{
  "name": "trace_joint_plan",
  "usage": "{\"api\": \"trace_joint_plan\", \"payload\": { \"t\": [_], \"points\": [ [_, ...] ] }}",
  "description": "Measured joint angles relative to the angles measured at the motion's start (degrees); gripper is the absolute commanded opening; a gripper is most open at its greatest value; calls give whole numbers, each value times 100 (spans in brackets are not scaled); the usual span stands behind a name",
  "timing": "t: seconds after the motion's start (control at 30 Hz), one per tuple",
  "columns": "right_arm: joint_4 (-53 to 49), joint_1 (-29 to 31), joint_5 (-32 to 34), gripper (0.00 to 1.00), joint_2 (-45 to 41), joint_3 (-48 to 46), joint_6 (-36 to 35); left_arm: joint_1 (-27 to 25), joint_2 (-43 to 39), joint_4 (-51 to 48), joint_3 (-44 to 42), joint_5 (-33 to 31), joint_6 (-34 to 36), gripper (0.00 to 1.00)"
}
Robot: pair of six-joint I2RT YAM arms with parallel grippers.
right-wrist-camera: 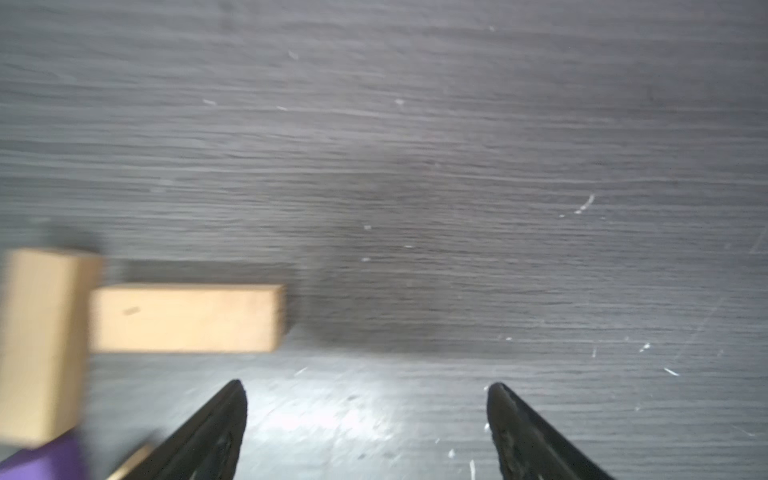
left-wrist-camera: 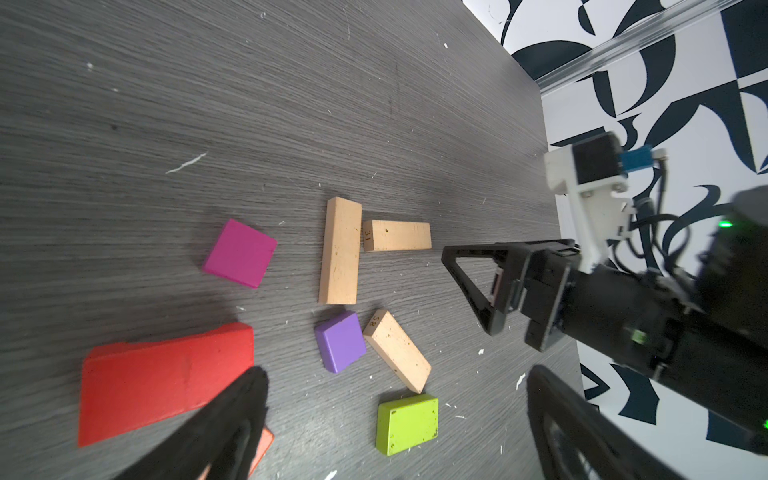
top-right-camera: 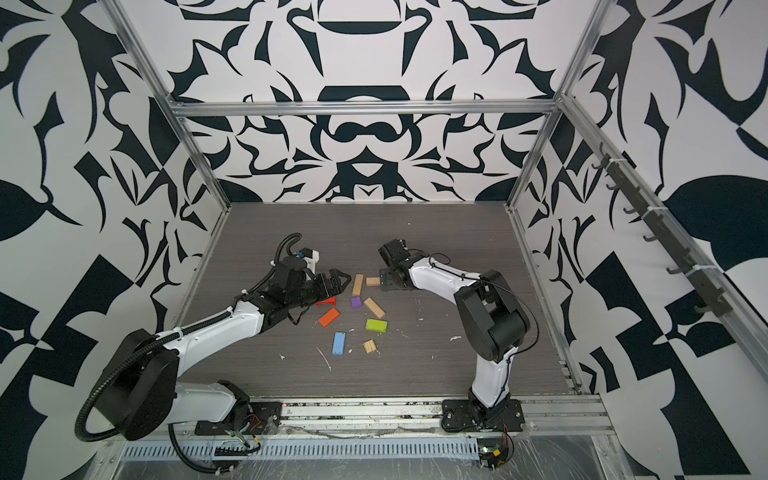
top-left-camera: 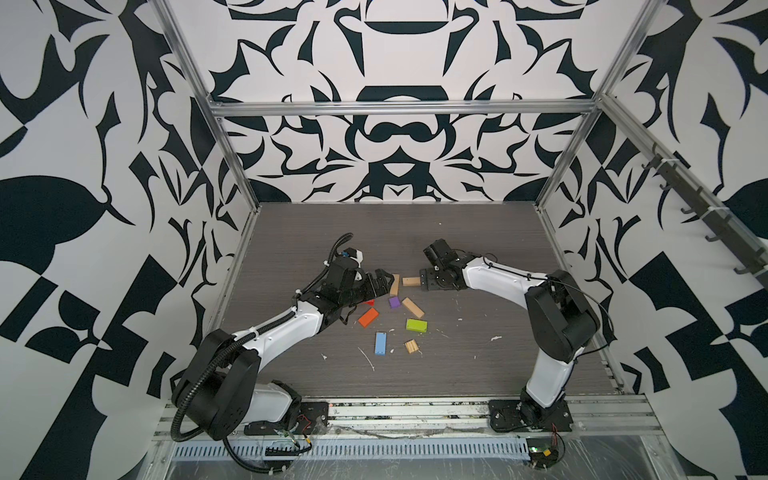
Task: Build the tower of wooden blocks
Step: 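Grasp a beige wooden bar with the right gripper while the left gripper hovers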
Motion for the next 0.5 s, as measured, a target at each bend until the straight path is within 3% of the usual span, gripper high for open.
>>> {"api": "trace_joint_plan", "payload": {
  "t": [0.5],
  "points": [
    [7,188,-778,92,756,861,-98,0,-149,-42,0,-20,2,100]
  ]
}}
